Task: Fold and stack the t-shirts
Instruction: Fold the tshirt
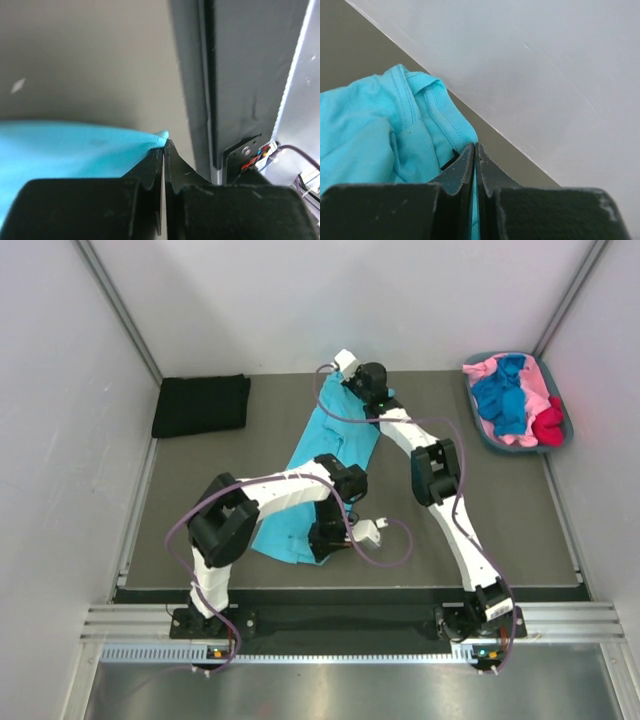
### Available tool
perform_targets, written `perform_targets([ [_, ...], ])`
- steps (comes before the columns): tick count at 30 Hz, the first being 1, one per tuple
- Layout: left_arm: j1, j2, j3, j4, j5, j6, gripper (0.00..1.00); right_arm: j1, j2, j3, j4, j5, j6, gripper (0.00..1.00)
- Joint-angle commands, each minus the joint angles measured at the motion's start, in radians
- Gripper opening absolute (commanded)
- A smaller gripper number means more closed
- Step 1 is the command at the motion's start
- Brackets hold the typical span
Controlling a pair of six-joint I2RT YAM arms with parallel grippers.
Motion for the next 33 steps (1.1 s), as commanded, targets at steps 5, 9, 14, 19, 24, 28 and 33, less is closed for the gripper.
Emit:
perform_targets([
  [5,-0.073,0.048,0.036,0.089,0.092,-0.055,0.0,0.048,0.036,0.075,0.19,-0.008,-0.027,0.0],
  [9,-0.08,0.065,0.055,0.131,0.106,-0.094,0.01,0.058,0.04,0.072,0.219,0.009,-0.018,0.0],
  [14,-0.079,0.034,0.181,0.148,0.109,-0.173,0.28,0.06,-0.022,0.021,0.293,0.082,-0.018,0.39],
  [19,-0.076,0.06,0.465,-0.022,0.1,-0.213,0.42,0.048,-0.216,-0.126,0.262,0.089,-0.049,0.54],
  [24,0.001,0.075,0.641,-0.015,-0.015,-0.331,0.4,0.025,-0.379,-0.155,-0.012,0.16,0.141,0.56],
  [28,0.244,0.071,0.657,0.134,-0.008,-0.494,0.37,0.002,-0.536,-0.29,-0.284,0.035,0.339,0.53],
  [33,0.474,0.158,0.772,0.267,0.095,-0.733,0.34,-0.002,-0.705,-0.459,-0.48,-0.111,0.464,0.53],
])
